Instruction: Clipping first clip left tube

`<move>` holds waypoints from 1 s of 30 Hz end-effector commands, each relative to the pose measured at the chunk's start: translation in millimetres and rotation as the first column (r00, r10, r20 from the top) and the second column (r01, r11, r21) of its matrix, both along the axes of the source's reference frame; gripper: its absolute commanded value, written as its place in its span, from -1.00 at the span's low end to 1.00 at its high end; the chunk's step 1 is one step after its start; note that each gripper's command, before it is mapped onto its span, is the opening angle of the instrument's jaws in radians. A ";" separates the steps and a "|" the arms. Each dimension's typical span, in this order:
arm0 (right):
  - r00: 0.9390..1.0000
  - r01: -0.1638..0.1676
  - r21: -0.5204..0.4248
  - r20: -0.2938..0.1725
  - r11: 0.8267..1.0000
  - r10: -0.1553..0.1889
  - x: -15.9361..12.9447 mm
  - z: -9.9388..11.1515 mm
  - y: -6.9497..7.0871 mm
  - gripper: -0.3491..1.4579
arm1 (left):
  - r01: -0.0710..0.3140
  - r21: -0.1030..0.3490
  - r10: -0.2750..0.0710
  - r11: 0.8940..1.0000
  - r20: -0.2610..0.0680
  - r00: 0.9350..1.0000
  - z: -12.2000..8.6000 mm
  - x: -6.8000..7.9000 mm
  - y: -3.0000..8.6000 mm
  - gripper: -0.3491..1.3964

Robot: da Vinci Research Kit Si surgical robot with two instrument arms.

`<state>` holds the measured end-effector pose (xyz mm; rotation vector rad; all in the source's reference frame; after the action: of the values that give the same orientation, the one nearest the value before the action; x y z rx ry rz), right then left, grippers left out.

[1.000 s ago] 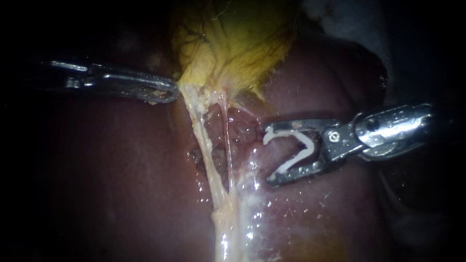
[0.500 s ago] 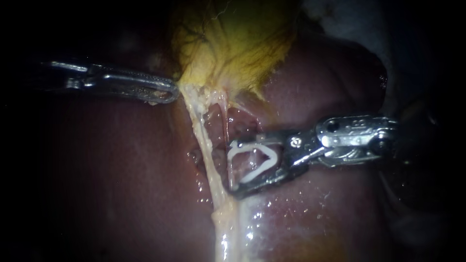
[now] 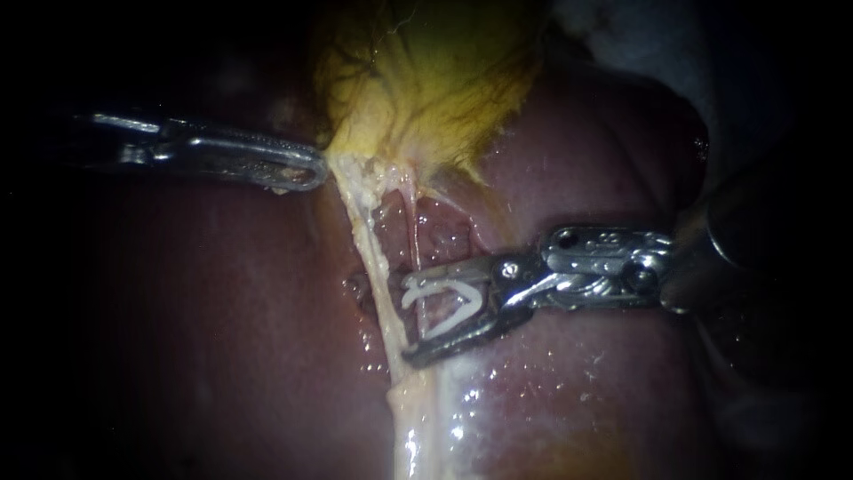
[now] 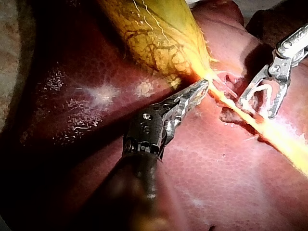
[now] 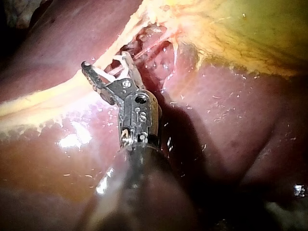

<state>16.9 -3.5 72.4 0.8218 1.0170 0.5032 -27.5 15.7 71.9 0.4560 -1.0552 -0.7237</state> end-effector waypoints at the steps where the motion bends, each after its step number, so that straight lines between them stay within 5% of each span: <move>1: 1.000 0.001 0.005 0.001 1.000 -0.001 0.0 0.3 -0.2 0.03 | 0.000 0.000 0.000 1.000 0.000 1.000 0.0 0.0 0.0 -1.00; 13: 1.000 0.002 0.019 0.009 1.000 -0.002 0.2 2.9 -0.1 0.03 | 0.000 0.000 0.000 1.000 0.000 1.000 0.0 0.0 0.0 -1.00; 23: 0.999 -0.034 0.043 -0.030 0.998 0.035 2.5 3.0 0.0 0.03 | 0.000 0.000 0.000 1.000 0.000 1.000 0.0 -0.1 0.0 -1.00; 30: 0.998 0.006 0.071 -0.065 0.997 -0.001 3.9 3.4 -0.6 0.03 | 0.000 0.000 0.000 1.000 0.000 1.000 0.0 -0.1 0.0 -1.00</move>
<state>21.0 -4.2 75.9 0.9168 1.0648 0.5119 -27.6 15.7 71.9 0.4556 -1.0553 -0.7239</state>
